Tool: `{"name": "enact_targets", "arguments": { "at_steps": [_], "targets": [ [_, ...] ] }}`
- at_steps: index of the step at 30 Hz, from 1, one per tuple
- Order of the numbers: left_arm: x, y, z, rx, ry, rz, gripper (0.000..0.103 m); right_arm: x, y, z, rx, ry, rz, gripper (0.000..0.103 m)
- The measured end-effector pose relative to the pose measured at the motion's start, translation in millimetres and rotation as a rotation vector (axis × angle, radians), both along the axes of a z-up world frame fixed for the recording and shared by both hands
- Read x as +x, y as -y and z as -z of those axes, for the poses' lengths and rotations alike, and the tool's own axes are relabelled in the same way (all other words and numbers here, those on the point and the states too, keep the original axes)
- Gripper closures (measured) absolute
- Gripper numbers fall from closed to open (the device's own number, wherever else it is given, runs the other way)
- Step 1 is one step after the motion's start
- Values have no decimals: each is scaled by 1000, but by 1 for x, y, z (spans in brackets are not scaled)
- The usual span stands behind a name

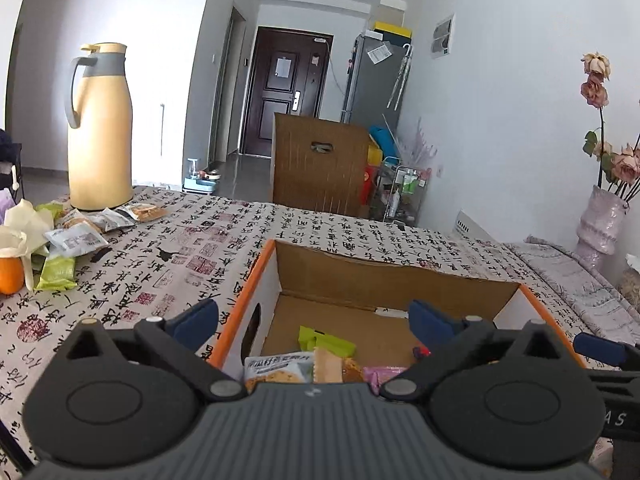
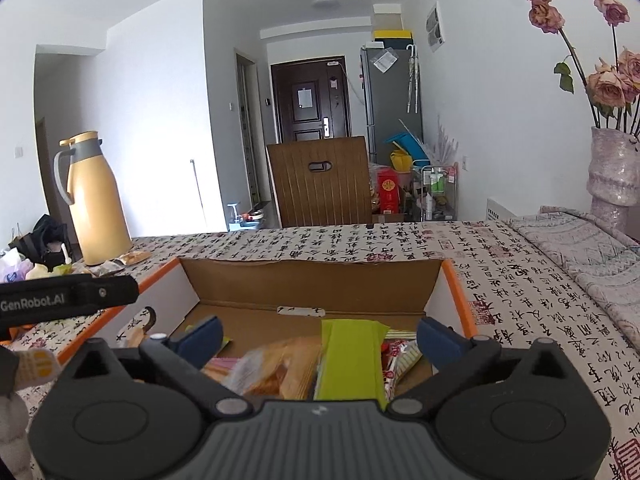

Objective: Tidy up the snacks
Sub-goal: 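Open both tools to drop the packets inside the box, then move both open tools back toward the snack pile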

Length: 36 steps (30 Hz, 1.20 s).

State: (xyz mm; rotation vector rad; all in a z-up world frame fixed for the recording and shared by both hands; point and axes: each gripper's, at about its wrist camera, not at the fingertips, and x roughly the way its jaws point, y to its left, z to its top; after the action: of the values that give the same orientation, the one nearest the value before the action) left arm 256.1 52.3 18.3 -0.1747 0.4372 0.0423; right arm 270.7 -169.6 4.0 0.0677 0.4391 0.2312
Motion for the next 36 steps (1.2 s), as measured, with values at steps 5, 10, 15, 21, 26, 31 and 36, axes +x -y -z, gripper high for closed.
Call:
{"name": "enact_targets", "arguments": {
  "at_steps": [5, 10, 15, 21, 26, 31, 36],
  "targets": [
    [-2, 2, -2, 4, 4, 4, 0, 0, 0, -1, 2, 1, 0, 0],
    [-6, 5, -8, 8, -1, -6, 0, -1, 3, -7, 6, 4, 15, 0],
    [-14, 3, -18, -1, 5, -10, 0, -8, 4, -18, 9, 18, 22, 0],
    [-35, 0, -24, -5, -1, -10, 0, -25, -1, -21, -7, 5, 7, 0],
    [-56, -4, -22, -4, -10, -13, 0, -45, -3, -22, -19, -3, 3, 0],
    [-76, -9, -17, 0, -21, -11, 0, -65, -7, -20, -38, -19, -6, 0],
    [-94, -17, -7, 8, -39, -7, 0, -84, -10, -15, -46, -25, -20, 0]
  ]
}}
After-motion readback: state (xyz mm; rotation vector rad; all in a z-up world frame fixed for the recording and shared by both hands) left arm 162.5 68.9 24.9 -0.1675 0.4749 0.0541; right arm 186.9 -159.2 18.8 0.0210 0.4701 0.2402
